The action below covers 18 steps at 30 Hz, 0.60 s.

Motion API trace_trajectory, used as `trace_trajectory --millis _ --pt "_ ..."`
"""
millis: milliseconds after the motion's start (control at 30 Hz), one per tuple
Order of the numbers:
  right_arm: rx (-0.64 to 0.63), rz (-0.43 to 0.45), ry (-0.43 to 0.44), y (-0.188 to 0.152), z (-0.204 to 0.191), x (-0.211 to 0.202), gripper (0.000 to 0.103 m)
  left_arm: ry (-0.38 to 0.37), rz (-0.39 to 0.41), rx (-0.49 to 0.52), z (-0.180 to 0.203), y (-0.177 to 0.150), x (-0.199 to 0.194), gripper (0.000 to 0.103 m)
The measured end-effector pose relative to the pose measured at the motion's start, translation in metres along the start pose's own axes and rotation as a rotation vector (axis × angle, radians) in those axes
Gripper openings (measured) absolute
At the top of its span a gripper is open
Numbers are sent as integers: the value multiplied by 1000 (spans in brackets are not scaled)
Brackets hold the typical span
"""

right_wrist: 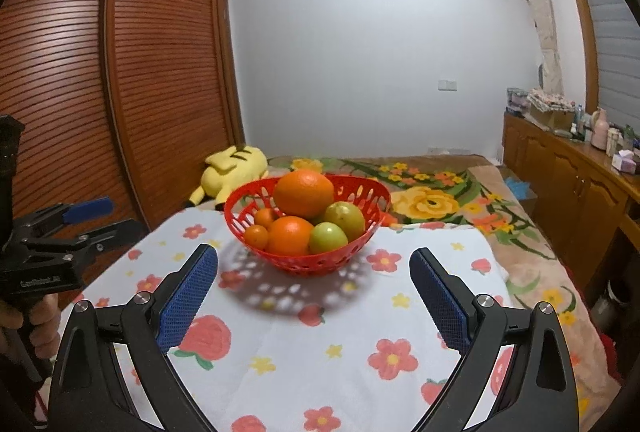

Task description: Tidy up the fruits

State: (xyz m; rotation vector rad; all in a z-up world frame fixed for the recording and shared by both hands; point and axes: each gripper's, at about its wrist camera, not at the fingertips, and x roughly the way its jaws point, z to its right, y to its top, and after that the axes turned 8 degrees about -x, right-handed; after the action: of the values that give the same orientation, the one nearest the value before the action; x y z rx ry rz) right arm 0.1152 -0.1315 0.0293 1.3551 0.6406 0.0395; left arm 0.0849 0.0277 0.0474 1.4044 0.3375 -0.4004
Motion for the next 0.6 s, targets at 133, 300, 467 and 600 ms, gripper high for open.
trace_trajectory --millis 133,300,467,600 --pt "10 11 -15 -3 -2 -7 99 7 15 3 0 -2 -11 80" --pt "26 24 -33 -8 0 -16 99 10 16 1 1 -9 -17 80" --pt "21 37 -59 -11 -1 -26 99 15 28 -5 -1 -13 -22 80" --pt "24 46 -76 -13 -2 -33 99 19 36 -12 -3 -16 -26 80"
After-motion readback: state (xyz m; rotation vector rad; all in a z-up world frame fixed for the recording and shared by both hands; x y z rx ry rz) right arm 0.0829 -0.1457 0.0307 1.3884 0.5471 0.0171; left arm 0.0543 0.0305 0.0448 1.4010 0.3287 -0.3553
